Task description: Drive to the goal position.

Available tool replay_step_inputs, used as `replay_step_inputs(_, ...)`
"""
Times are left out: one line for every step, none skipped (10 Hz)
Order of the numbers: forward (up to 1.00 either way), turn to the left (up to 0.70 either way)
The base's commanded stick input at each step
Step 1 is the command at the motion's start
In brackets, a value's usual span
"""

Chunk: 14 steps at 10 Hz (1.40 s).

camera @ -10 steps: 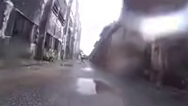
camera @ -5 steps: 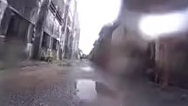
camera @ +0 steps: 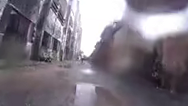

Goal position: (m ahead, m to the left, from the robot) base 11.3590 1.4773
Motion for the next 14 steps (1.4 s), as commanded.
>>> replay_step_inputs(0.50,0.02)
replay_step_inputs(0.50,0.02)
replay_step_inputs(0.50,0.02)
replay_step_inputs(0.50,0.02)
replay_step_inputs(0.50,0.02)
replay_step_inputs(0.50,0.02)
replay_step_inputs(0.50,0.02)
replay_step_inputs(0.50,0.02)
replay_step_inputs(0.50,0.02)
replay_step_inputs(0.50,0.02)
replay_step_inputs(0.50,0.02)
replay_step_inputs(0.50,0.02)
replay_step_inputs(0.50,0.02)
replay_step_inputs(0.50,0.02)
